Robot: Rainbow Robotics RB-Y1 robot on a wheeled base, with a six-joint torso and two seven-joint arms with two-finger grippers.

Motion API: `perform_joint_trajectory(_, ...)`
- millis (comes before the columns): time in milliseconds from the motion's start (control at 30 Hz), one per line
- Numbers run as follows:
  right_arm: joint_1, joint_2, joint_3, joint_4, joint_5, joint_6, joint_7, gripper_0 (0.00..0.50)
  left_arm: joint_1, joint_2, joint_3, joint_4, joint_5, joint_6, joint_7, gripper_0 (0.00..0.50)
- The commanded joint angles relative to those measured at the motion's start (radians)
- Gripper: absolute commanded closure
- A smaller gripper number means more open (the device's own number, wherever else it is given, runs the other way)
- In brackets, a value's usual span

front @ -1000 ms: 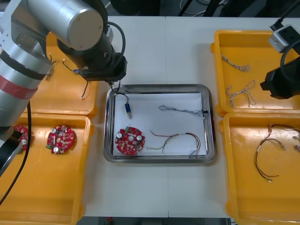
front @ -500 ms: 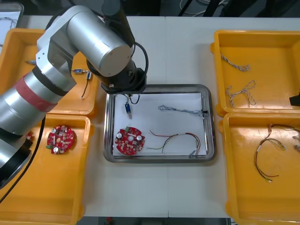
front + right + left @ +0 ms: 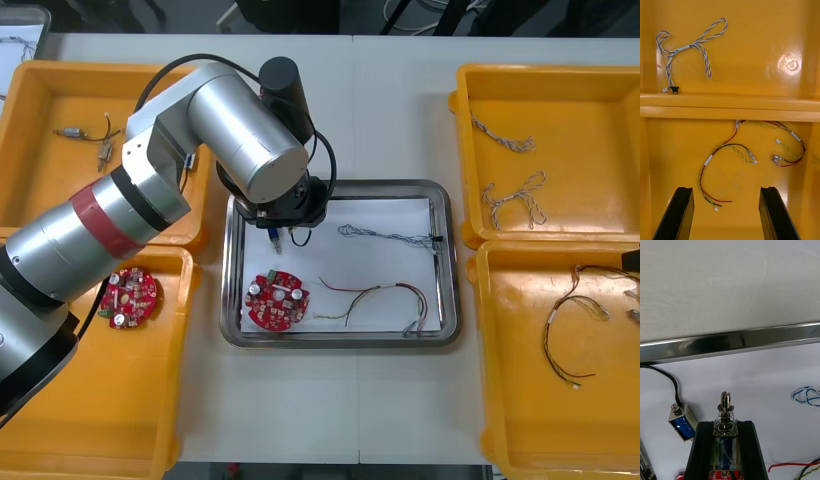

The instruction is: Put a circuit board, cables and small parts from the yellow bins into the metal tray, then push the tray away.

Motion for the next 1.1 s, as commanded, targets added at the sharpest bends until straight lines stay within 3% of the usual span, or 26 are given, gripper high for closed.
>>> perform_joint_trajectory(33, 0.049, -0.003, -0.009, -0.031, -0.010, 0.003, -0.038, 0.000, -0.006, -0.025, -0.048, 0.004, -0.013, -0.030, 0.106, 0.500)
perform_joint_trajectory(467, 0.115, 0.023, -0.009, -0.031, -0.020, 0.003, -0.060, 0.000, -0.008, -0.034, -0.071, 0.038, -0.018, -0.079, 0.154, 0.490)
perform_joint_trajectory(500, 0.115, 0.026, -0.009, -0.031, -0.020, 0.003, -0.061, 0.000, -0.008, -0.034, -0.073, 0.038, -0.016, -0.079, 0.155, 0.458)
perform_joint_trajectory(533, 0.115, 0.029, -0.009, -0.031, -0.016, 0.003, -0.064, 0.000, -0.008, -0.034, -0.073, 0.037, -0.015, -0.079, 0.163, 0.356)
perform_joint_trajectory(567, 0.115, 0.029, -0.008, -0.031, -0.016, 0.003, -0.066, 0.000, -0.008, -0.034, -0.071, 0.037, -0.015, -0.080, 0.166, 0.218)
perform_joint_trajectory(600, 0.115, 0.031, -0.008, -0.030, -0.016, 0.003, -0.067, 0.000, -0.008, -0.036, -0.071, 0.037, -0.015, -0.082, 0.169, 0.161)
perform_joint_trajectory(633, 0.113, 0.029, -0.006, -0.031, -0.018, 0.003, -0.069, 0.000, -0.008, -0.034, -0.073, 0.037, -0.015, -0.085, 0.174, 0.068)
perform_joint_trajectory(667, 0.113, 0.029, -0.003, -0.031, -0.020, 0.003, -0.071, 0.000, -0.008, -0.034, -0.073, 0.037, -0.015, -0.086, 0.178, 0.016)
perform_joint_trajectory(1100, 0.113, 0.029, 0.014, -0.031, -0.026, 0.003, -0.092, 0.000, -0.008, -0.038, -0.073, 0.029, -0.033, -0.088, 0.201, 0.000)
